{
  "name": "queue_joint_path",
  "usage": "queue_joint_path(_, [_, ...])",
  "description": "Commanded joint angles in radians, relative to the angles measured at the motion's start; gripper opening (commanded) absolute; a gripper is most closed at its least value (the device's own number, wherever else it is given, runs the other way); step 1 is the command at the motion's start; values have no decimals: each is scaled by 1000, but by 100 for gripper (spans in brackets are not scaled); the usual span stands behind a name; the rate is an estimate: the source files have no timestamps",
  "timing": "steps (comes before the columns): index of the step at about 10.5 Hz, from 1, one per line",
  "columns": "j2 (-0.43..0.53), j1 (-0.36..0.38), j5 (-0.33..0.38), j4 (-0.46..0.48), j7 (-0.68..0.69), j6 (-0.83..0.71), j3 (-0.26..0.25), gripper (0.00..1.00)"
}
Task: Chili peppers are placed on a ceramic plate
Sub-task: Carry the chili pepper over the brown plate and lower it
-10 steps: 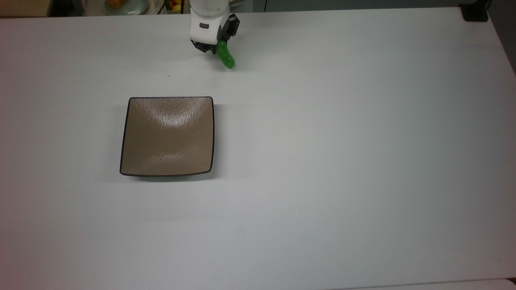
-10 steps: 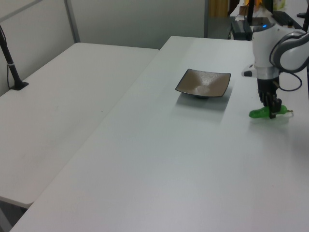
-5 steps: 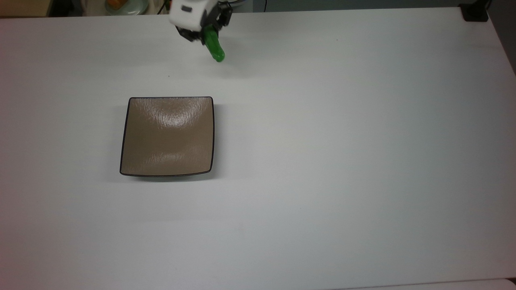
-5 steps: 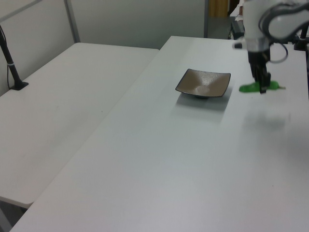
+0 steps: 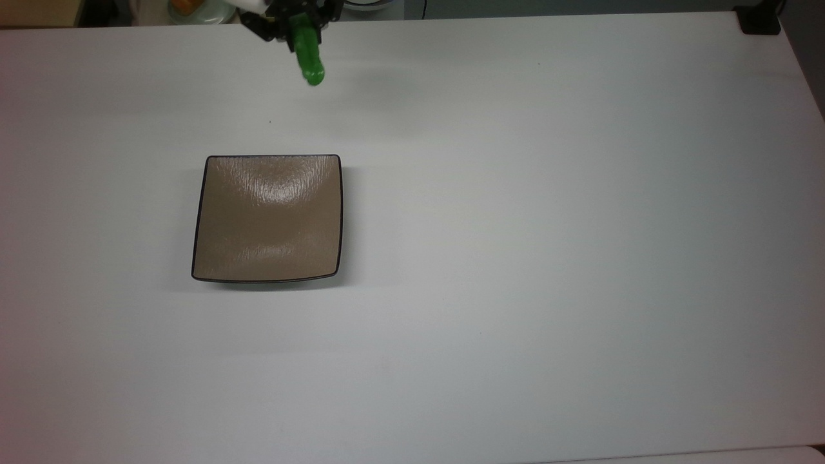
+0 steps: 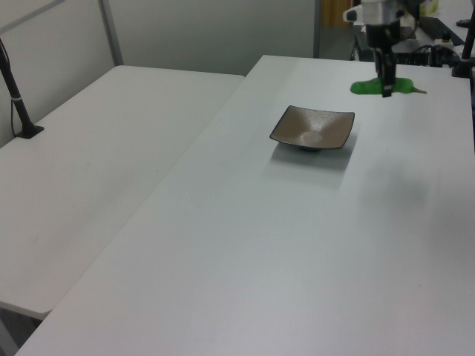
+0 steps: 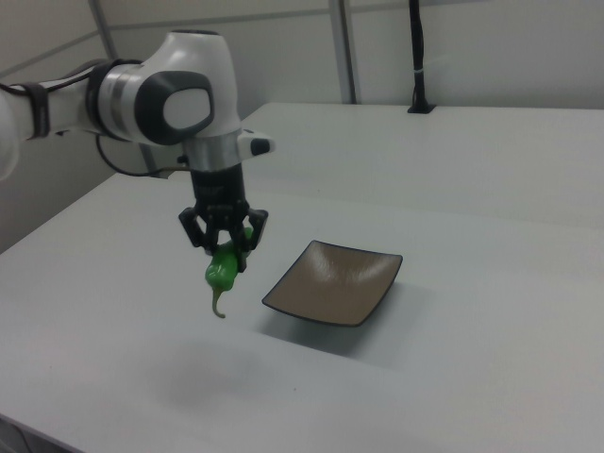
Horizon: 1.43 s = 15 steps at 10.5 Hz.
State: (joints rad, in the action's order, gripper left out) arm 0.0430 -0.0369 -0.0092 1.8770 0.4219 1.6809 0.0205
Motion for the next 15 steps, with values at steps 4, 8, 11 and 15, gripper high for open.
queue_joint_path(4, [-270, -23, -15, -281, -120, 26, -28, 13])
queue_joint_path(8, [-357, -40, -14, -285, -147, 219, -31, 13])
queue_joint_path(11, [-420, -47, -15, -285, -181, 339, -33, 13])
queue_joint_path(15, [-492, -43, -17, -285, -258, 480, -34, 13])
